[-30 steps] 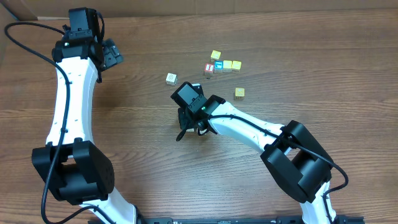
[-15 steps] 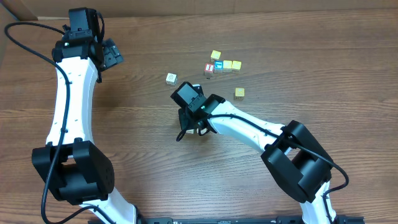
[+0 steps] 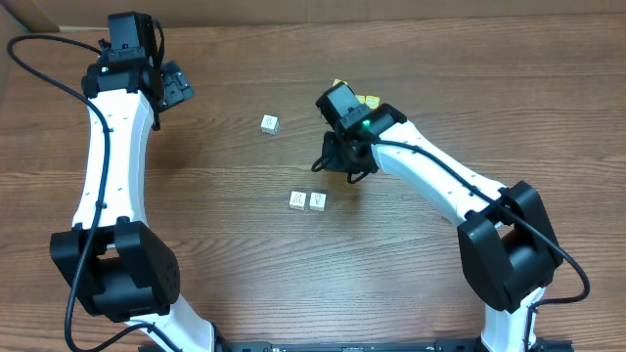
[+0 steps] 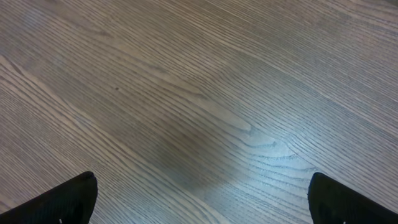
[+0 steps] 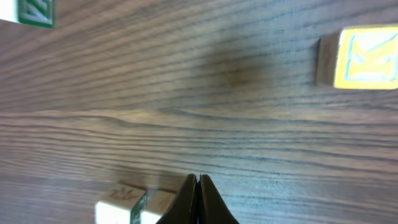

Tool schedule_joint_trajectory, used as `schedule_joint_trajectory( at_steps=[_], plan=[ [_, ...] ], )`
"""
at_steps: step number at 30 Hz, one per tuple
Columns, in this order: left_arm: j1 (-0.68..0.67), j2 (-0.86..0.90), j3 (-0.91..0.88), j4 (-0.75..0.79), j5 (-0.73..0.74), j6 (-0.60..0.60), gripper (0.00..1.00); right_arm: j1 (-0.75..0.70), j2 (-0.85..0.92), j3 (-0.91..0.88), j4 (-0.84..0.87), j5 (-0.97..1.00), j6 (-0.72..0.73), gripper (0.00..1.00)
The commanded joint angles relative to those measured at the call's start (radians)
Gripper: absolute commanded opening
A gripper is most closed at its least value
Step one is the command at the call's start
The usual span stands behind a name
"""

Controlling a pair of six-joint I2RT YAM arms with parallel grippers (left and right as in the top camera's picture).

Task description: Flip 5 blocks

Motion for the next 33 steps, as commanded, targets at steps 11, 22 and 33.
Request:
schedule_joint_trajectory(
  at_steps=[11, 22, 33],
  plan=[
    [0.003, -0.015, 0.018, 0.001, -0.014, -0.022, 1.0, 0.051, 0.001, -0.168, 0.121, -0.134, 0.045, 0.04],
    [0.003, -0.015, 0.018, 0.001, -0.014, -0.022, 1.0, 0.079, 0.001, -0.171, 0.106, -0.14, 0.046, 0.04],
    [0.003, -0.015, 0.018, 0.001, -0.014, -0.022, 1.0, 0.079, 0.001, -0.171, 0.112, -0.164, 0.073, 0.04]
  ],
)
